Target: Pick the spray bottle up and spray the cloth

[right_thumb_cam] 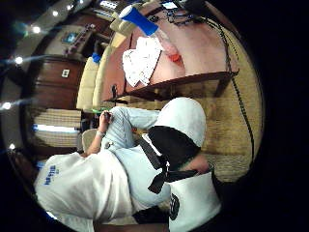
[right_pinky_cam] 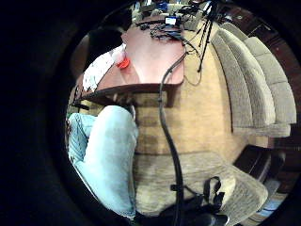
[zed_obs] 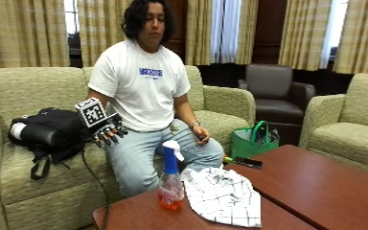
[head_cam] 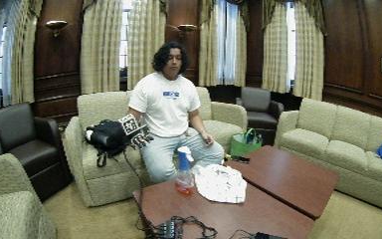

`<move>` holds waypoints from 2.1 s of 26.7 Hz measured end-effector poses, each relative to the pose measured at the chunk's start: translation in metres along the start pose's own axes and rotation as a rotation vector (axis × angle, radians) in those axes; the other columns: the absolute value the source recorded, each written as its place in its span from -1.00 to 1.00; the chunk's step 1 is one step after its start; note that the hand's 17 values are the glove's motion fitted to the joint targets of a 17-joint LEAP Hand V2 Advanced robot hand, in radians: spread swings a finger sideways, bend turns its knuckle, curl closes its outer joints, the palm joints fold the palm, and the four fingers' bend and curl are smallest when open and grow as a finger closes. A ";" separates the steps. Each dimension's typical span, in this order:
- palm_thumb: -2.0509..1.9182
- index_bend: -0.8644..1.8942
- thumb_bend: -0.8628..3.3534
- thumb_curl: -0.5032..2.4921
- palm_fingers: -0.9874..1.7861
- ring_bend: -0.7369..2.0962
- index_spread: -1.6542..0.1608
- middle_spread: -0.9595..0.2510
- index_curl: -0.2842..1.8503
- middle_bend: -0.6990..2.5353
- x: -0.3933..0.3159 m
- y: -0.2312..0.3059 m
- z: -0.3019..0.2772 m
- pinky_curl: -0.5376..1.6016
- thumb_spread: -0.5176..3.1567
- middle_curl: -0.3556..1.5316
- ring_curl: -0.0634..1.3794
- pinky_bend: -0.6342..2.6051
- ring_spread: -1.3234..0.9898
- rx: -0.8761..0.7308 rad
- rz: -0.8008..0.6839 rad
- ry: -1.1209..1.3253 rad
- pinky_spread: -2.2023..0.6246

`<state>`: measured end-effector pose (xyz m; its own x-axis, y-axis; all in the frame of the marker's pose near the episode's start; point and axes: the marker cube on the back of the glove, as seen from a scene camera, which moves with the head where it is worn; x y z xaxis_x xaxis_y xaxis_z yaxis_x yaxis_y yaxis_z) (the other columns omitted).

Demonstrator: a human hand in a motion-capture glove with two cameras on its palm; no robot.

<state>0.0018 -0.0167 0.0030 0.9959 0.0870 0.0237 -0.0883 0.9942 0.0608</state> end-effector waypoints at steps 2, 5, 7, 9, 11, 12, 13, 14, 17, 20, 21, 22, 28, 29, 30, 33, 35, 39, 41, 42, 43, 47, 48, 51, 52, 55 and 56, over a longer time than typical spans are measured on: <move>0.22 -0.25 -0.51 -0.59 0.04 -0.25 0.47 0.45 -0.61 -0.42 0.001 -0.002 0.002 -0.35 -0.36 -0.49 -0.72 -0.38 0.05 -0.033 -0.010 -0.004 0.64; 0.23 -0.26 -0.51 -0.58 0.03 -0.25 0.43 0.43 -0.59 -0.42 0.002 -0.016 0.006 -0.32 -0.31 -0.46 -0.69 -0.37 0.04 0.056 0.035 -0.002 0.65; 0.23 -0.27 -0.52 -0.57 0.02 -0.25 0.41 0.42 -0.58 -0.42 0.003 -0.026 0.008 -0.31 -0.28 -0.45 -0.67 -0.37 0.03 0.097 0.049 -0.016 0.66; 0.24 -0.27 -0.53 -0.56 0.01 -0.24 0.40 0.43 -0.57 -0.43 0.003 -0.035 0.012 -0.30 -0.26 -0.43 -0.66 -0.37 0.03 0.107 0.046 -0.049 0.66; 0.24 -0.28 -0.53 -0.56 0.01 -0.24 0.39 0.42 -0.57 -0.43 0.003 -0.041 0.018 -0.29 -0.24 -0.42 -0.65 -0.37 0.03 0.081 0.027 -0.100 0.67; 0.24 -0.28 -0.54 -0.55 0.01 -0.24 0.39 0.42 -0.57 -0.43 0.003 -0.041 0.022 -0.28 -0.23 -0.41 -0.64 -0.37 0.03 0.044 0.009 -0.127 0.67; 0.24 -0.28 -0.54 -0.55 0.00 -0.24 0.39 0.42 -0.57 -0.43 0.004 -0.041 0.025 -0.28 -0.23 -0.40 -0.64 -0.37 0.03 0.000 -0.012 -0.154 0.67; 0.25 -0.28 -0.54 -0.54 0.00 -0.24 0.38 0.42 -0.56 -0.43 0.004 -0.041 0.029 -0.27 -0.22 -0.40 -0.63 -0.37 0.03 -0.038 -0.029 -0.181 0.67; 0.26 -0.28 -0.55 -0.53 0.00 -0.23 0.38 0.42 -0.56 -0.43 0.000 -0.049 0.039 -0.26 -0.21 -0.38 -0.61 -0.36 0.03 -0.072 -0.034 -0.259 0.68; 0.28 -0.28 -0.55 -0.52 0.01 -0.21 0.37 0.41 -0.56 -0.43 -0.006 -0.068 0.048 -0.26 -0.21 -0.37 -0.59 -0.36 0.03 -0.067 0.003 -0.364 0.68; 0.28 -0.28 -0.56 -0.52 0.02 -0.21 0.37 0.40 -0.55 -0.44 -0.009 -0.075 0.051 -0.25 -0.21 -0.37 -0.59 -0.36 0.02 -0.062 0.017 -0.404 0.68; 0.29 -0.28 -0.56 -0.51 0.02 -0.20 0.37 0.40 -0.55 -0.44 -0.011 -0.081 0.053 -0.25 -0.21 -0.36 -0.59 -0.37 0.02 -0.057 0.031 -0.440 0.67; 0.32 -0.28 -0.56 -0.50 0.03 -0.19 0.37 0.38 -0.54 -0.44 -0.015 -0.124 0.069 -0.23 -0.20 -0.33 -0.55 -0.37 0.02 0.094 0.011 -0.587 0.67; 0.33 -0.29 -0.57 -0.49 0.03 -0.18 0.37 0.37 -0.54 -0.44 -0.016 -0.130 0.071 -0.23 -0.20 -0.33 -0.55 -0.37 0.02 0.112 0.014 -0.609 0.66; 0.33 -0.29 -0.57 -0.49 0.03 -0.18 0.37 0.37 -0.54 -0.44 -0.017 -0.133 0.072 -0.23 -0.20 -0.33 -0.55 -0.37 0.02 0.094 0.026 -0.632 0.66; 0.34 -0.29 -0.57 -0.48 0.03 -0.18 0.37 0.38 -0.54 -0.44 -0.024 -0.135 0.079 -0.22 -0.20 -0.32 -0.54 -0.37 0.02 -0.006 0.066 -0.709 0.66; 0.36 -0.29 -0.57 -0.48 0.03 -0.18 0.37 0.38 -0.54 -0.43 -0.031 -0.144 0.086 -0.22 -0.20 -0.31 -0.53 -0.37 0.02 -0.008 0.085 -0.768 0.66; 0.39 -0.29 -0.57 -0.46 0.03 -0.18 0.37 0.38 -0.54 -0.43 -0.046 -0.164 0.101 -0.21 -0.21 -0.29 -0.52 -0.37 0.02 0.022 0.133 -0.863 0.66; 0.40 -0.29 -0.58 -0.46 0.03 -0.18 0.37 0.38 -0.54 -0.43 -0.053 -0.171 0.110 -0.21 -0.21 -0.29 -0.52 -0.37 0.02 0.042 0.147 -0.892 0.66; 0.40 -0.30 -0.58 -0.46 0.02 -0.18 0.37 0.38 -0.54 -0.42 -0.055 -0.174 0.114 -0.21 -0.21 -0.29 -0.52 -0.37 0.02 0.050 0.152 -0.901 0.66; 0.41 -0.30 -0.58 -0.45 0.02 -0.18 0.38 0.37 -0.54 -0.42 -0.058 -0.178 0.117 -0.21 -0.22 -0.28 -0.51 -0.38 0.02 0.059 0.160 -0.908 0.65; 0.43 -0.31 -0.58 -0.44 -0.01 -0.18 0.38 0.37 -0.55 -0.40 -0.069 -0.194 0.125 -0.20 -0.23 -0.27 -0.51 -0.38 0.02 0.096 0.195 -0.923 0.65; 0.43 -0.31 -0.59 -0.44 -0.02 -0.17 0.38 0.37 -0.56 -0.40 -0.071 -0.198 0.127 -0.20 -0.23 -0.26 -0.50 -0.38 0.02 0.112 0.203 -0.927 0.64; 0.44 -0.33 -0.59 -0.44 -0.04 -0.16 0.38 0.37 -0.57 -0.39 -0.078 -0.209 0.131 -0.20 -0.24 -0.25 -0.49 -0.39 0.01 0.162 0.231 -0.943 0.63; 0.45 -0.33 -0.60 -0.44 -0.04 -0.16 0.38 0.37 -0.57 -0.39 -0.080 -0.212 0.132 -0.20 -0.25 -0.25 -0.49 -0.39 0.01 0.173 0.238 -0.948 0.63; 0.45 -0.33 -0.60 -0.43 -0.05 -0.15 0.38 0.37 -0.58 -0.38 -0.085 -0.220 0.135 -0.20 -0.26 -0.25 -0.48 -0.39 0.00 0.184 0.241 -0.951 0.61; 0.45 -0.33 -0.60 -0.43 -0.05 -0.14 0.38 0.36 -0.59 -0.38 -0.087 -0.223 0.136 -0.19 -0.26 -0.25 -0.48 -0.39 0.00 0.186 0.239 -0.944 0.61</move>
<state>-0.0674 -0.2543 0.1230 0.5356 0.1185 0.8361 -0.3671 0.9243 0.1042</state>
